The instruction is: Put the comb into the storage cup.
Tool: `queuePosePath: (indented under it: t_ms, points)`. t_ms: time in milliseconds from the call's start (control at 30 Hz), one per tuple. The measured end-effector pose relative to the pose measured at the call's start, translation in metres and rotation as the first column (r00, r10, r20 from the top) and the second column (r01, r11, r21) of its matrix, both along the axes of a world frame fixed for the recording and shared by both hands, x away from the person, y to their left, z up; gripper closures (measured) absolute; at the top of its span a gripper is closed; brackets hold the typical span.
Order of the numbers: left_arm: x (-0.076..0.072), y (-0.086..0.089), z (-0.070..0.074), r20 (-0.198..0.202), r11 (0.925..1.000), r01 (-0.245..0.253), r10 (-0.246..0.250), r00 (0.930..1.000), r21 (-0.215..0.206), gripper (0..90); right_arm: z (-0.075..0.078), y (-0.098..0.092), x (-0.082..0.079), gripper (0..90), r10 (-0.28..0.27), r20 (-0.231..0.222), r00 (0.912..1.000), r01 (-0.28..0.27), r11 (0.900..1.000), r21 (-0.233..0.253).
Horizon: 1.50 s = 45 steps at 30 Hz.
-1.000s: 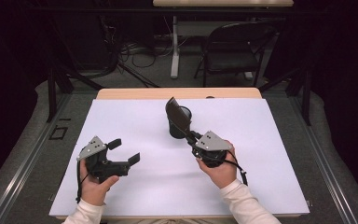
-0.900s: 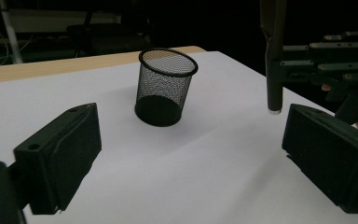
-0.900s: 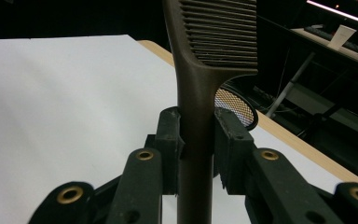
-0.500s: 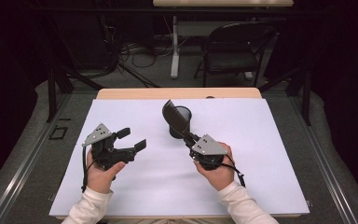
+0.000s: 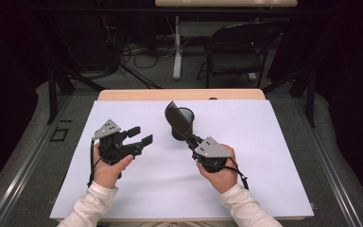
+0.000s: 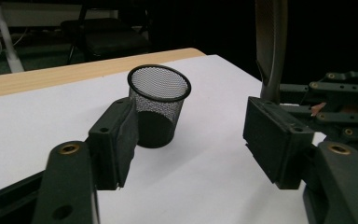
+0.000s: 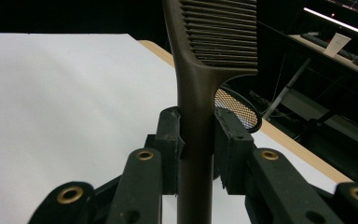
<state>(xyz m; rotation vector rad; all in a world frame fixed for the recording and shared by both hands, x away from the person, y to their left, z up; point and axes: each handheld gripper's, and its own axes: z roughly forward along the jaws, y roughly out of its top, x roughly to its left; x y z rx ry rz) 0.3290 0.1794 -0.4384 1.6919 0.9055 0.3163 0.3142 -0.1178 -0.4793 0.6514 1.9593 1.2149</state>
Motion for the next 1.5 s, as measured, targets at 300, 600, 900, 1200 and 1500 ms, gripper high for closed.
queuePosePath:
  t_ms: [300, 600, 900, 1200, 1500]
  points:
    - [0.002, -0.010, 0.018, -0.036, 0.9990, 0.043, -0.042, 0.9985, 0.010, 43.3, 0.000, 0.000, -0.001, 73.1, -0.002, 0.006, 1.0000, 0.002, 1.000, 0.000]
    - [0.001, -0.022, 0.024, -0.044, 0.9982, 0.058, -0.057, 0.9974, 0.013, 45.6, -0.001, 0.001, -0.001, 73.1, 0.000, 0.010, 0.9999, 0.000, 1.000, -0.002]
    - [0.002, -0.029, 0.029, -0.068, 0.9981, 0.062, -0.061, 0.9958, 0.006, 50.3, -0.003, 0.002, -0.002, 73.1, -0.001, 0.009, 1.0000, 0.002, 1.000, -0.008]
    - [0.004, -0.035, 0.034, -0.071, 0.9984, 0.054, -0.055, 0.9960, -0.019, 52.8, -0.004, 0.004, -0.002, 73.1, 0.004, 0.008, 1.0000, -0.004, 1.000, -0.017]
    - [0.007, -0.040, 0.039, -0.075, 0.9980, 0.041, -0.044, 0.9962, -0.047, 53.5, -0.005, 0.005, -0.003, 73.1, 0.007, 0.011, 0.9999, -0.007, 1.000, -0.022]
